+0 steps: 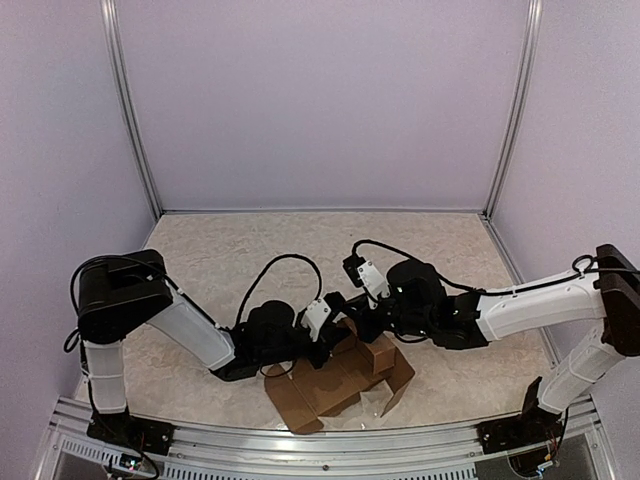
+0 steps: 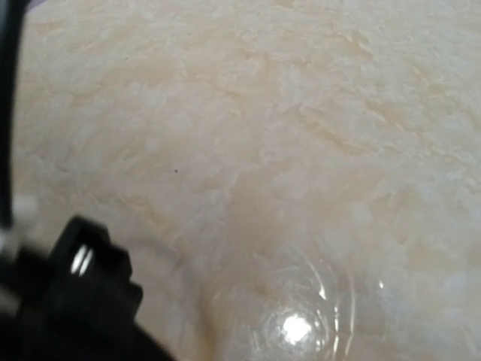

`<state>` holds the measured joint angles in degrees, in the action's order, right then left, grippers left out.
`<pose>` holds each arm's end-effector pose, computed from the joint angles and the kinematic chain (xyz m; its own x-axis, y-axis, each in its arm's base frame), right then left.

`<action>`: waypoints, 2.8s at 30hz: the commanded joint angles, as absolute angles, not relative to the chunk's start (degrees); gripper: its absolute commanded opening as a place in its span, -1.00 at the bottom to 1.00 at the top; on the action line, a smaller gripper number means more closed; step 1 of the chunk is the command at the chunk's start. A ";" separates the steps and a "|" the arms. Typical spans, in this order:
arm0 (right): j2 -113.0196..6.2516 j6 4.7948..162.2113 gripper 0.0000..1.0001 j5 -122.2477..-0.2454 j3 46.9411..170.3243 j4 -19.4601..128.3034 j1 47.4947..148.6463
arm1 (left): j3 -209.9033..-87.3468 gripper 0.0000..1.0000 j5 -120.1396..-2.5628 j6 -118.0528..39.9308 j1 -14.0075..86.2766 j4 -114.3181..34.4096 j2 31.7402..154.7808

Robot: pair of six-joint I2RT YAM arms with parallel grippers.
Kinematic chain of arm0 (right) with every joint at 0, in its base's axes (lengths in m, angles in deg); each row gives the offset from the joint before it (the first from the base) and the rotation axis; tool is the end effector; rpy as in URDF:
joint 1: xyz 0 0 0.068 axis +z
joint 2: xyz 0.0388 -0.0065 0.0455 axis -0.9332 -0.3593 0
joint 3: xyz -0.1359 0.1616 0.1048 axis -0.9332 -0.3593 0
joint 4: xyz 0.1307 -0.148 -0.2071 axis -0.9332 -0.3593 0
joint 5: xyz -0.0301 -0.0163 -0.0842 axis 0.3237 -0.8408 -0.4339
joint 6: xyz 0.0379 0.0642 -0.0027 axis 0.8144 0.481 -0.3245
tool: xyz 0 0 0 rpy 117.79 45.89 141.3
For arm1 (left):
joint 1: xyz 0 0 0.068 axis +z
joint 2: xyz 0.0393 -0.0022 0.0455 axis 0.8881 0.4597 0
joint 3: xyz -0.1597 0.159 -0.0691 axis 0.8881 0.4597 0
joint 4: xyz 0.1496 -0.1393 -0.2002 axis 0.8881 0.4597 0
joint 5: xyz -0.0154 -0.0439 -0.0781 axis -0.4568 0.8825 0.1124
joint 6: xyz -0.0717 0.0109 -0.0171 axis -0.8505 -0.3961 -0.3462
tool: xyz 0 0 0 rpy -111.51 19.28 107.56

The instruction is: Fold the paper box

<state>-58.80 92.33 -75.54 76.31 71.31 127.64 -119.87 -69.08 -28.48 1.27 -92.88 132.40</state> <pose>0.1966 0.3093 0.1351 -0.4407 -0.2093 -0.8729 -0.7023 0.6861 0.1900 0.1862 -0.3420 0.0435 -0.1482 0.2352 -0.9606 0.8795 0.4755 -0.0192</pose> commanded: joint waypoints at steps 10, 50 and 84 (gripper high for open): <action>-60.71 97.40 -1.00 -75.96 72.29 78.43 128.35 | -119.34 -0.82 -74.86 -27.66 -1.06 -91.12 134.75; -62.79 100.97 -1.00 -78.06 70.56 80.72 130.77 | -123.75 -0.71 -81.74 -28.88 -2.76 -100.65 141.39; -33.13 94.48 -1.00 -71.07 62.96 59.80 123.53 | -114.69 -1.00 -67.02 -34.37 0.23 -103.17 128.19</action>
<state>-33.93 95.50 -78.03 65.45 62.24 124.47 -115.63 -72.99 -31.49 -0.67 -103.94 131.39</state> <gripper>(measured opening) 0.003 0.016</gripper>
